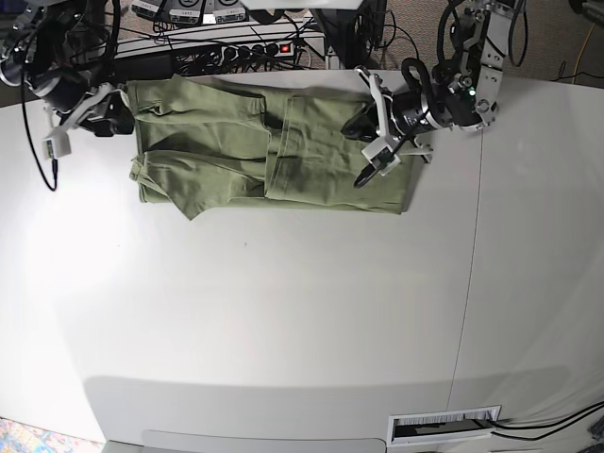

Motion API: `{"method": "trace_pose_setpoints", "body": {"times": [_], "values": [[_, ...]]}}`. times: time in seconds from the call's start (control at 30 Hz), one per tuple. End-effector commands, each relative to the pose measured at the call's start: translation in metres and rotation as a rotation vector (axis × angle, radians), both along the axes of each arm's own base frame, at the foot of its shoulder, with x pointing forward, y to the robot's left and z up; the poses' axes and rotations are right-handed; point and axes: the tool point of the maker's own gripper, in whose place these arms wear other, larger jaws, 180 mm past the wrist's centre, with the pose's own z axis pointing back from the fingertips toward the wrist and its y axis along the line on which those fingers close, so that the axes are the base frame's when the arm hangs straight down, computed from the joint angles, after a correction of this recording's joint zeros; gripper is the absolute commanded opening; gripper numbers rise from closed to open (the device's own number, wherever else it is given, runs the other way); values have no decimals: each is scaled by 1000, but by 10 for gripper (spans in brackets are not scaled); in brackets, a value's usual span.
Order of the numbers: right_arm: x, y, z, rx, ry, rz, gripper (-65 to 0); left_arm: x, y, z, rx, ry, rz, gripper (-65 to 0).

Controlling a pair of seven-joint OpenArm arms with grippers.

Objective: Fold the T-shirt properly
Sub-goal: 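Release the right gripper and reposition it on the folded shirt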

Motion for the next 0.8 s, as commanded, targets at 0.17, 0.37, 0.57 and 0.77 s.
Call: {"method": "trace_pose_setpoints", "body": {"times": [0.17,0.37,0.57,0.77], "values": [[13,-10,19,-24,-89,-22,-384,6,-6,13,-58,-30,-4,-650],[21,-15,18,-45,-102,-40,-384,5,-6,13,-58,-28,-4,-650],[32,-6,-13,91,-51,-57,-384,5,-6,13,-58,-28,-4,-650],[46,7,-35,196,3,-48,-384,5,-6,12,-56,-27,-5,-650]]}}
